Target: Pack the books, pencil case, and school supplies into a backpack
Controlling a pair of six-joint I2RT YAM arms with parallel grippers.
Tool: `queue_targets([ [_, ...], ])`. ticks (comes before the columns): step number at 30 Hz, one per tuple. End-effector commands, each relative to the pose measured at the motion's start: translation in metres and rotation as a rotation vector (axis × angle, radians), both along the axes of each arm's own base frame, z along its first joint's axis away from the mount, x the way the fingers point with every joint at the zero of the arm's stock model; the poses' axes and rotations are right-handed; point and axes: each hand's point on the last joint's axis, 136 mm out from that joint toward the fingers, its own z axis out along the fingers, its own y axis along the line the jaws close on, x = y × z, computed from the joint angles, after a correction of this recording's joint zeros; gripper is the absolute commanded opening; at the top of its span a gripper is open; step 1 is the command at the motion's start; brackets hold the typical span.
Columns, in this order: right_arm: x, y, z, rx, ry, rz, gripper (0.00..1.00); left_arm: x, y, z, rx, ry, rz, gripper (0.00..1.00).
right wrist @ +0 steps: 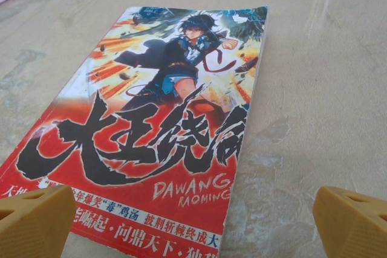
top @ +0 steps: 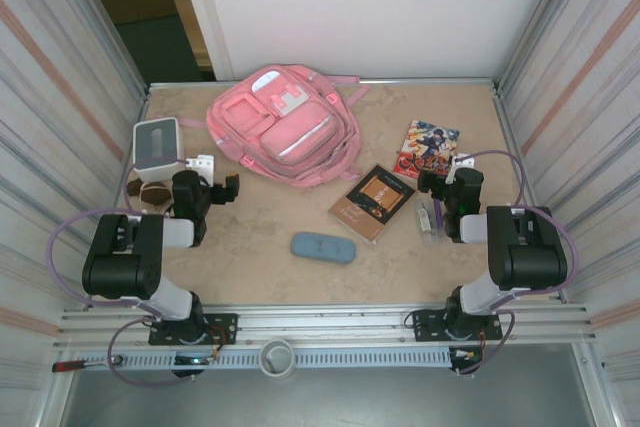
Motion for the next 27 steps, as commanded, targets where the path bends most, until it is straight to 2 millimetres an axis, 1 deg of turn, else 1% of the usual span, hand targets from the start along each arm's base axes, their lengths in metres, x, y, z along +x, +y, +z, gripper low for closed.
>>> queue_targets([
  [1,0.008,-0.002,0.015,-0.022,-0.042,0.005,0.99,0.006,-0.001,0.014,-0.001,-0.037,-0.011,0.99],
  [17,0.008,-0.002,0.016,-0.014,-0.047,0.013,0.99,0.007,0.000,0.016,-0.042,-0.037,-0.037,0.99],
  [20,0.008,-0.005,0.028,-0.032,-0.012,-0.021,0.99,0.008,0.005,0.027,-0.041,-0.026,-0.005,0.99],
  [23,0.006,-0.009,0.053,-0.030,-0.004,-0.053,0.99,0.004,0.020,0.039,-0.071,0.037,0.095,0.99],
  [25,-0.002,-0.025,0.070,0.008,-0.020,-0.166,0.99,0.001,0.026,0.045,-0.097,0.050,0.137,0.99],
  [27,-0.013,-0.038,0.084,0.049,-0.014,-0.276,0.99,-0.004,0.026,0.055,-0.148,0.060,0.164,0.99],
])
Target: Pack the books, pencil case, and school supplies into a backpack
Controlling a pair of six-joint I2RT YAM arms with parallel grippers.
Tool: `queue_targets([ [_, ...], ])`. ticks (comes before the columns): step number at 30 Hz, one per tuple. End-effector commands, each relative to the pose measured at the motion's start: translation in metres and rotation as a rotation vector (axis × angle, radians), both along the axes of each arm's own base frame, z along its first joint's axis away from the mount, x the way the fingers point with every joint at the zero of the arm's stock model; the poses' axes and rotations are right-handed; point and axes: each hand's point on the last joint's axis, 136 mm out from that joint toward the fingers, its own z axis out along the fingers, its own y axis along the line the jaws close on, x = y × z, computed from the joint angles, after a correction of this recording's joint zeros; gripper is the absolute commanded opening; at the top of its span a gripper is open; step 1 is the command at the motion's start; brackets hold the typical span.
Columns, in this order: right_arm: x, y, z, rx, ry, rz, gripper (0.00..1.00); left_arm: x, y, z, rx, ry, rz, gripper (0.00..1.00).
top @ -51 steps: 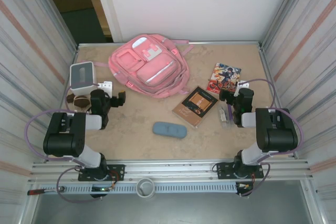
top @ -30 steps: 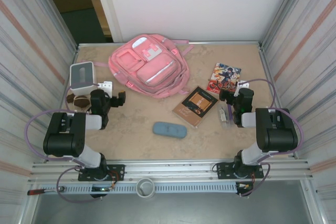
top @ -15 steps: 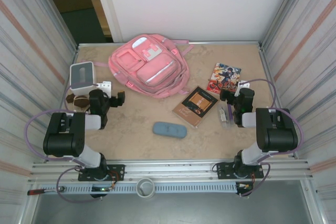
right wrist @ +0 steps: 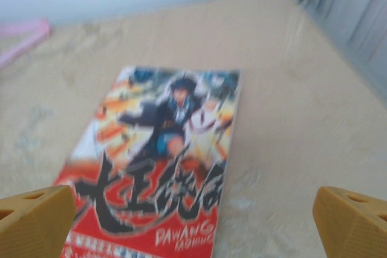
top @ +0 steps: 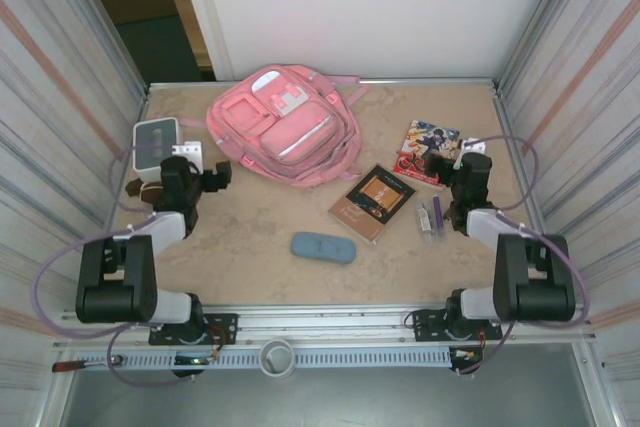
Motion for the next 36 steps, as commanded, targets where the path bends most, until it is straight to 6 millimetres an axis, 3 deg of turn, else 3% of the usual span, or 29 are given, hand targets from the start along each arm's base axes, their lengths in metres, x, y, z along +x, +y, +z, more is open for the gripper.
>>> queue_targets([
  [1,-0.023,-0.026,0.020,0.072,0.048,-0.208,0.99,-0.013,0.008,0.011,-0.104,0.055,0.093,0.99],
  [4,-0.031,-0.017,0.037,0.158,0.060,-0.230,0.99,-0.021,-0.009,0.031,-0.249,0.021,0.088,0.99],
  [7,-0.030,0.020,0.042,0.242,0.080,-0.146,0.99,-0.028,-0.039,0.030,-0.360,0.073,0.082,0.99],
  [12,-0.012,0.117,0.027,0.257,0.283,0.108,0.99,-0.037,-0.120,0.004,-0.284,0.284,-0.061,0.99],
  [17,0.011,0.189,0.008,0.351,0.465,0.286,0.98,-0.032,-0.150,-0.015,-0.335,0.392,-0.125,0.99],
  [20,0.030,0.213,-0.006,0.410,0.541,0.322,0.93,-0.025,-0.161,-0.020,-0.337,0.440,-0.154,0.97],
  [24,0.057,0.226,-0.028,0.456,0.621,0.315,0.84,-0.020,-0.169,-0.029,-0.354,0.477,-0.167,0.95],
  [28,0.080,0.242,-0.049,0.617,0.661,0.343,0.75,-0.015,-0.176,-0.038,-0.400,0.498,-0.180,0.91],
  [34,0.088,0.267,-0.071,0.695,0.709,0.398,0.65,-0.008,-0.186,-0.054,-0.424,0.540,-0.199,0.89],
  [36,0.086,0.271,-0.076,0.702,0.720,0.405,0.55,-0.005,-0.188,-0.058,-0.431,0.544,-0.202,0.89],
])
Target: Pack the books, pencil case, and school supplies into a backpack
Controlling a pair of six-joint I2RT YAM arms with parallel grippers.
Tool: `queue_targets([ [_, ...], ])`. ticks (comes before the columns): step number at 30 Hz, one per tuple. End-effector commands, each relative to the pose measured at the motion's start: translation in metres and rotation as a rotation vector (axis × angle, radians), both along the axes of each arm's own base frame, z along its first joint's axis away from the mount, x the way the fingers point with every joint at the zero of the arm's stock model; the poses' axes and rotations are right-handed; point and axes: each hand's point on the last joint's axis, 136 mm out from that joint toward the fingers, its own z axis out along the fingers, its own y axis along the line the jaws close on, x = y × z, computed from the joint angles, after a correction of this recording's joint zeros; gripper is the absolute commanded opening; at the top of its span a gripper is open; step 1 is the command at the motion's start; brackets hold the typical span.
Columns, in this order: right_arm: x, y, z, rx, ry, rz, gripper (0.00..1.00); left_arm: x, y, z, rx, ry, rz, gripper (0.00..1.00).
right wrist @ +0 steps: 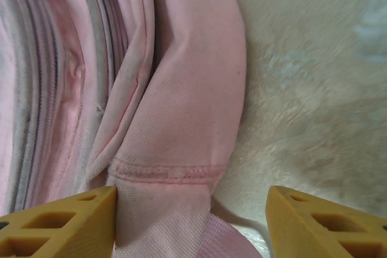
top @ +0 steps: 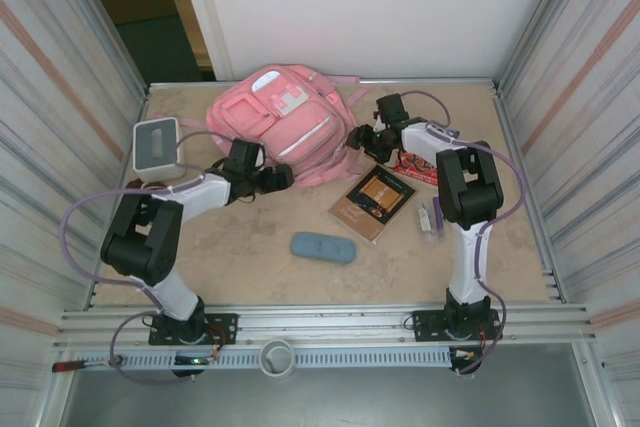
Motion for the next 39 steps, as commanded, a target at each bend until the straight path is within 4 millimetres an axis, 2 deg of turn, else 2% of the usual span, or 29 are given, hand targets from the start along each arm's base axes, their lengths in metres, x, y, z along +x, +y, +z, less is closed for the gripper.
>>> queue_targets([
  [1,-0.003,0.023,0.008,0.085,0.012,0.041,0.47,0.015,-0.009,0.010,-0.059,-0.025,-0.001,0.89],
  [4,-0.011,0.029,0.007,0.115,0.016,0.062,0.30,0.020,-0.008,0.006,-0.077,-0.014,0.001,0.89],
  [10,-0.032,0.048,0.018,0.155,-0.001,0.123,0.11,0.028,0.006,-0.001,-0.082,0.000,0.020,0.88],
  [12,-0.042,0.058,0.023,0.172,-0.012,0.143,0.08,0.028,0.012,-0.001,-0.076,0.001,0.030,0.87],
  [15,-0.064,0.084,0.033,0.213,-0.023,0.194,0.08,0.030,0.031,0.001,-0.066,-0.008,0.067,0.87],
  [18,-0.090,0.126,0.045,0.243,-0.036,0.287,0.12,0.035,0.056,0.008,-0.088,-0.028,0.125,0.87],
  [21,-0.122,0.173,0.063,0.264,-0.053,0.436,0.20,0.041,0.081,0.016,-0.108,-0.045,0.179,0.87],
  [23,-0.138,0.183,0.076,0.228,-0.083,0.510,0.28,0.043,0.097,0.021,-0.105,-0.055,0.211,0.87],
  [24,-0.140,0.179,0.080,0.202,-0.101,0.520,0.32,0.044,0.104,0.024,-0.101,-0.063,0.228,0.88],
  [26,-0.133,0.160,0.088,0.144,-0.148,0.497,0.43,0.043,0.118,0.027,-0.091,-0.074,0.262,0.89],
  [28,-0.115,0.130,0.091,0.107,-0.173,0.421,0.52,0.041,0.129,0.030,-0.080,-0.087,0.292,0.89],
  [30,-0.090,0.099,0.087,0.093,-0.160,0.314,0.56,0.037,0.138,0.032,-0.060,-0.099,0.328,0.91],
  [33,-0.055,0.069,0.080,0.085,-0.161,0.191,0.60,0.029,0.142,0.035,-0.065,-0.114,0.364,0.92],
  [36,-0.026,0.053,0.066,0.066,-0.146,0.119,0.62,0.019,0.143,0.038,-0.090,-0.129,0.394,0.92],
  [39,-0.003,0.050,0.056,0.093,-0.137,0.082,0.64,0.008,0.135,0.039,-0.128,-0.128,0.394,0.92],
])
